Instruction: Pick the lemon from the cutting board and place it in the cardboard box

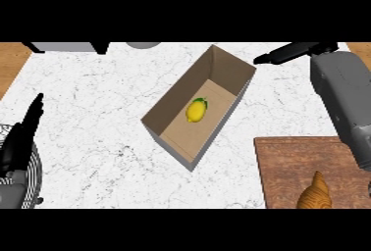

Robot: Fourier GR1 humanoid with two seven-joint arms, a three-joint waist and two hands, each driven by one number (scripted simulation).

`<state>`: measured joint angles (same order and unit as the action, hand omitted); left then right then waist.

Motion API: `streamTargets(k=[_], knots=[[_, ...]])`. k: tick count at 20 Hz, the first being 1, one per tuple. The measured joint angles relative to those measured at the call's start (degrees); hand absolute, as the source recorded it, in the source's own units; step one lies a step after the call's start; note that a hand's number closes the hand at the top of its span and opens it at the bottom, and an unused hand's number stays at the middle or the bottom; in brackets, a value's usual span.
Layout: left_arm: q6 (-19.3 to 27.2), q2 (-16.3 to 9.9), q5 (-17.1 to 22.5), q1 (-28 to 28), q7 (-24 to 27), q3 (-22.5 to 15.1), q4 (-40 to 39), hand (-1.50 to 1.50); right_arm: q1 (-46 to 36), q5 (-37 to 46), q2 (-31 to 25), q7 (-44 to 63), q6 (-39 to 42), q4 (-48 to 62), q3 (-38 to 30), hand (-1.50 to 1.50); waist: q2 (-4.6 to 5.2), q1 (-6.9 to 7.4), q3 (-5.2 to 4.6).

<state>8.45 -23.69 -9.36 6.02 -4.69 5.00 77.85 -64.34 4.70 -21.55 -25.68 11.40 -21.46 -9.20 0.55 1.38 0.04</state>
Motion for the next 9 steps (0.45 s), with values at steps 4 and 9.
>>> streamTargets(k=[4, 9], knots=[[-0.05, 0.37, -0.10, 0.65, 0.42, 0.33, -0.90, 0.00, 1.35, 0.06, -7.05, -3.60, 5.58, 3.02, -1.24, -1.50, 0.28, 0.33, 0.04], [-0.71, 0.41, -0.27, 1.65, -0.02, 0.24, -0.64, 0.00, 2.11, 1.55, -14.16, -7.64, 12.01, 6.28, -1.16, -1.50, 0.56, 1.04, 0.07]])
